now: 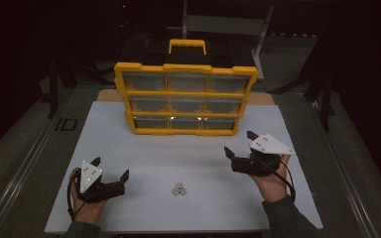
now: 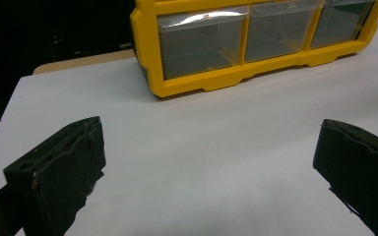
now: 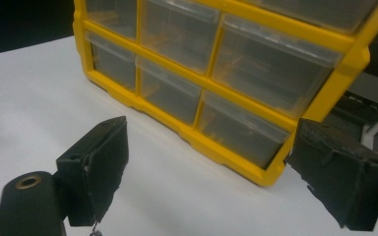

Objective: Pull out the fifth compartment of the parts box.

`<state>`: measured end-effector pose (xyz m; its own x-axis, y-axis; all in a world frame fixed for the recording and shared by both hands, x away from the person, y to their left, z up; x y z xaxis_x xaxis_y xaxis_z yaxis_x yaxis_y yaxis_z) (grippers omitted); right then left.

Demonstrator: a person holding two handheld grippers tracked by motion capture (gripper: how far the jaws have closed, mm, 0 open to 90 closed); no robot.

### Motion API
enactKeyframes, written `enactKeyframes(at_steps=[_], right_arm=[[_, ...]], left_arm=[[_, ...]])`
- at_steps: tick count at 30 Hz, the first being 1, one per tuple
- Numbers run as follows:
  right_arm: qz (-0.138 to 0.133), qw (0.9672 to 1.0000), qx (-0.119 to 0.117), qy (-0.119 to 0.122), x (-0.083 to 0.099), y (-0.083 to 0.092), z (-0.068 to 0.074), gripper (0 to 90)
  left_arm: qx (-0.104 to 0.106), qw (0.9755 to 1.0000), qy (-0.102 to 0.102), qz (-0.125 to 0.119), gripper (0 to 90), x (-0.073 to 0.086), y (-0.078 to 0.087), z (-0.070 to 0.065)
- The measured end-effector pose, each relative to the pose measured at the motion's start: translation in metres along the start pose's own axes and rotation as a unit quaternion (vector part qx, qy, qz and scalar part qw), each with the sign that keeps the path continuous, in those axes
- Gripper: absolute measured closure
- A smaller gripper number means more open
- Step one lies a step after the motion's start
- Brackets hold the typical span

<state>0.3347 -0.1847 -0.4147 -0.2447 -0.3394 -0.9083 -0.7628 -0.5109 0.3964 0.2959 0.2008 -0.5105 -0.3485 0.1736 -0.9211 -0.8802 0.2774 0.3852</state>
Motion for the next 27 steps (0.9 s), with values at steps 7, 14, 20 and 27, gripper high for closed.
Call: enactKeyframes(at_steps=[7,14,20,27], right_arm=[[-0.001,0.9998,-0.010,0.016,-0.016,-0.006,0.006,14.7],[-0.008,0.9993,-0.014,0.035,-0.038,-0.012,0.011,14.7],[-0.011,0.9989,-0.015,0.044,-0.050,-0.022,0.014,14.7],[-0.013,0.9988,-0.014,0.044,-0.058,-0.036,0.015,14.8]], left_arm=[[0.002,1.0000,-0.002,0.002,0.0,0.000,-0.001,0.000],[0.002,1.0000,-0.001,0.000,0.0,0.000,-0.001,0.000],[0.003,1.0000,-0.002,0.001,0.0,0.000,-0.001,-0.001],[0.002,1.0000,-0.002,-0.002,0.0,-0.001,0.000,-0.001]])
Point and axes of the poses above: each handheld gripper's, and its own axes: y roughly backward along the jaws, x roughly out of its underside, z roughly to its left, the point moved 7 cm from there along -y, roughly forward along the jaws, and after that the axes turned 3 degrees about -x, right-handed, at the moved point
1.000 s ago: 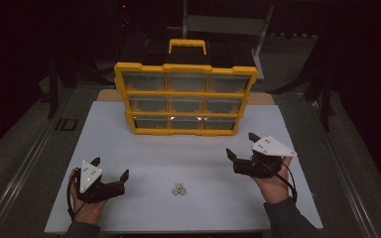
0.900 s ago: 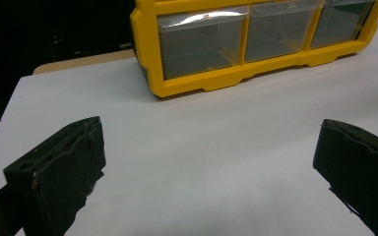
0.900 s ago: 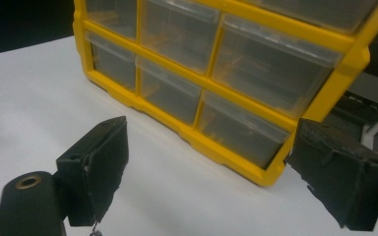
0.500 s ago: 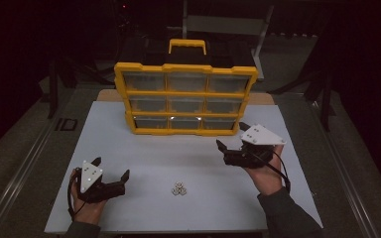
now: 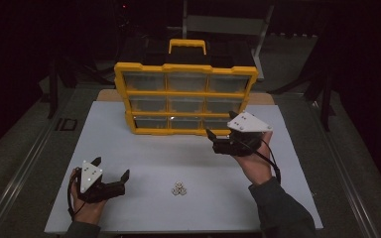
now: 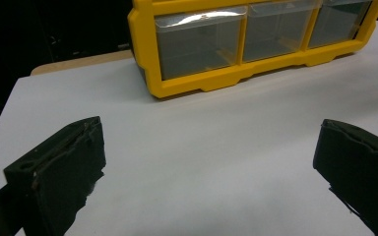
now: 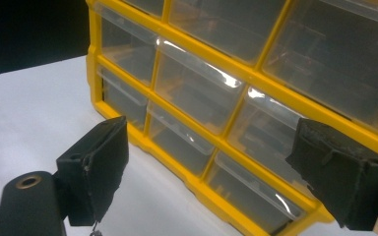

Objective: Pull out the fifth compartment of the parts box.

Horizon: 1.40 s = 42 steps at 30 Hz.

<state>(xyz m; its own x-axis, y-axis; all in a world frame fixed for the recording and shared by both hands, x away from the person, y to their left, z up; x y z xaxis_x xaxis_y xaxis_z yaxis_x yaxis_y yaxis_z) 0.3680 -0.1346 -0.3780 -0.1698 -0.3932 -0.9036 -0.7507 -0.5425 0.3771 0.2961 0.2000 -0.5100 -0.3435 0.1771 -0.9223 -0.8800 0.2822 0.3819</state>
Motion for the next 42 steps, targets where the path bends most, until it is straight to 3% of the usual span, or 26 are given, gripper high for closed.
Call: enactKeyframes(at_steps=[11,22,42], right_arm=[[0.002,1.0000,0.002,-0.002,-0.006,-0.020,-0.002,15.0],[0.009,0.9997,0.004,0.024,-0.015,-0.040,0.000,14.9],[0.017,0.9993,-0.007,0.033,-0.034,-0.074,0.003,15.2]], left_arm=[[0.005,1.0000,0.000,-0.002,0.0,0.000,0.000,-0.001],[0.008,1.0000,-0.001,-0.001,0.0,0.000,0.000,-0.002],[0.010,0.9999,-0.001,0.000,0.0,0.000,0.000,-0.002]])
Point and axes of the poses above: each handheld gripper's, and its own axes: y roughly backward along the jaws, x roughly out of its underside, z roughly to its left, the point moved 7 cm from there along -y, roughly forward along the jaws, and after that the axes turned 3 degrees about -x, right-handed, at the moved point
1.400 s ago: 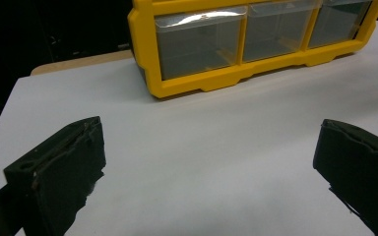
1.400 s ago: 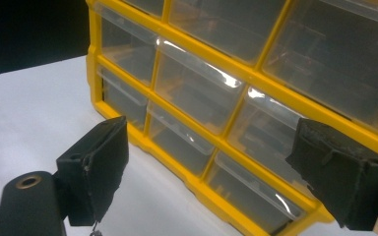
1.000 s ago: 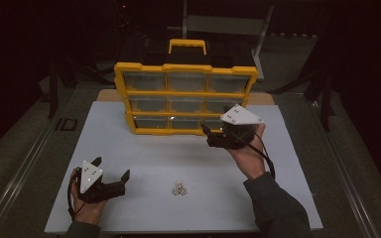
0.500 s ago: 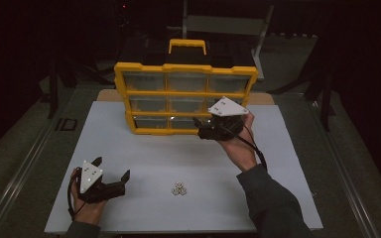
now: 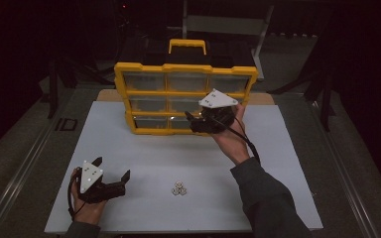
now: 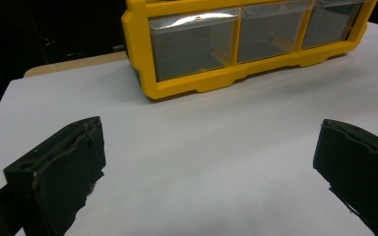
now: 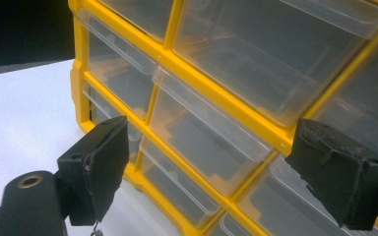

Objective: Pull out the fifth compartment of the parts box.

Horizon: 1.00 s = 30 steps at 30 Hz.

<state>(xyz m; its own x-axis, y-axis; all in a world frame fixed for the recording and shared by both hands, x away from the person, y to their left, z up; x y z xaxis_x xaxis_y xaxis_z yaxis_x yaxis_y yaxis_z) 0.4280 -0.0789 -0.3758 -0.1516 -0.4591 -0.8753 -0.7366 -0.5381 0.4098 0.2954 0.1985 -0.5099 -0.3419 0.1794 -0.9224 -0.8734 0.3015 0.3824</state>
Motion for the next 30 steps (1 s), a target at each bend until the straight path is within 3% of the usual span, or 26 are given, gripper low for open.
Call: enactKeyframes(at_steps=[17,22,30], right_arm=[[0.014,0.9998,0.011,0.013,-0.006,-0.023,0.003,16.9],[0.021,0.9988,0.020,0.038,-0.010,-0.028,0.005,18.1],[0.043,0.9970,0.013,0.063,-0.004,-0.038,0.007,22.3]], left_arm=[[0.002,1.0000,0.000,0.001,0.0,0.000,0.000,0.000],[0.003,1.0000,0.001,0.001,0.0,0.000,-0.001,-0.001],[0.004,1.0000,0.001,0.001,0.0,0.000,-0.001,-0.001]])
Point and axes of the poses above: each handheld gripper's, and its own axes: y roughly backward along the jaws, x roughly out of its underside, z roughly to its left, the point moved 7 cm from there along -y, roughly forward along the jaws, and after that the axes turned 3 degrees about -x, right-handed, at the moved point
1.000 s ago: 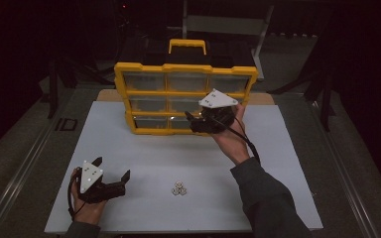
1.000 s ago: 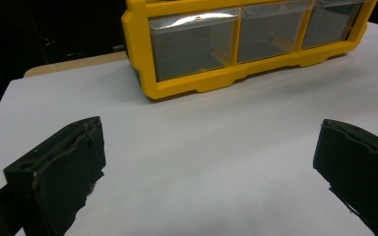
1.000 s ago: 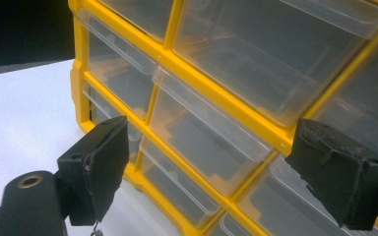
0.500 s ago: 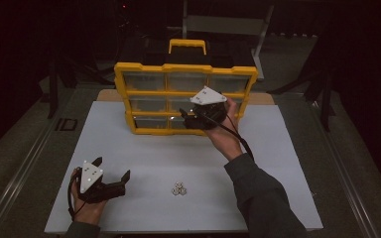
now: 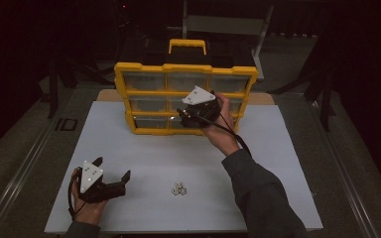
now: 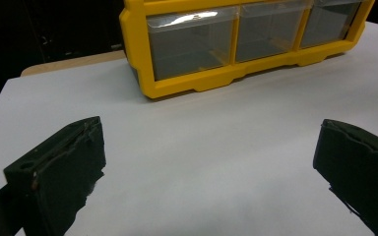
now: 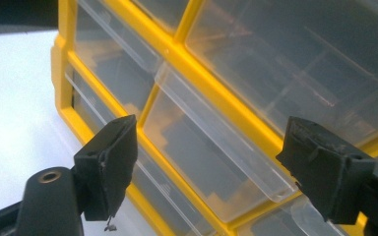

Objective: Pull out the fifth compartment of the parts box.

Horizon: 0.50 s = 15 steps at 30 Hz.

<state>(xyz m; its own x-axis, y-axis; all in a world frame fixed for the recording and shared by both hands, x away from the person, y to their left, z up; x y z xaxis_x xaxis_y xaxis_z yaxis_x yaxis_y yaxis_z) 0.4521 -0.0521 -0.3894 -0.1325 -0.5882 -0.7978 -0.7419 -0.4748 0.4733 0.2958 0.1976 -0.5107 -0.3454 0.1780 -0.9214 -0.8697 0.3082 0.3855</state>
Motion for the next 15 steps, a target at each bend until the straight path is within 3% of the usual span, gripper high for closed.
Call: enactKeyframes(at_steps=[7,15], right_arm=[[0.025,0.9996,0.008,0.012,0.0070,-0.0067,-0.0036,24.8],[0.051,0.9957,0.038,0.068,0.0045,-0.0085,-0.0027,30.5]], left_arm=[[0.000,1.0000,0.001,0.000,0.0,0.0001,-0.0002,-0.0001],[0.000,1.0000,0.000,0.000,0.0,0.0001,0.0001,0.0002]])
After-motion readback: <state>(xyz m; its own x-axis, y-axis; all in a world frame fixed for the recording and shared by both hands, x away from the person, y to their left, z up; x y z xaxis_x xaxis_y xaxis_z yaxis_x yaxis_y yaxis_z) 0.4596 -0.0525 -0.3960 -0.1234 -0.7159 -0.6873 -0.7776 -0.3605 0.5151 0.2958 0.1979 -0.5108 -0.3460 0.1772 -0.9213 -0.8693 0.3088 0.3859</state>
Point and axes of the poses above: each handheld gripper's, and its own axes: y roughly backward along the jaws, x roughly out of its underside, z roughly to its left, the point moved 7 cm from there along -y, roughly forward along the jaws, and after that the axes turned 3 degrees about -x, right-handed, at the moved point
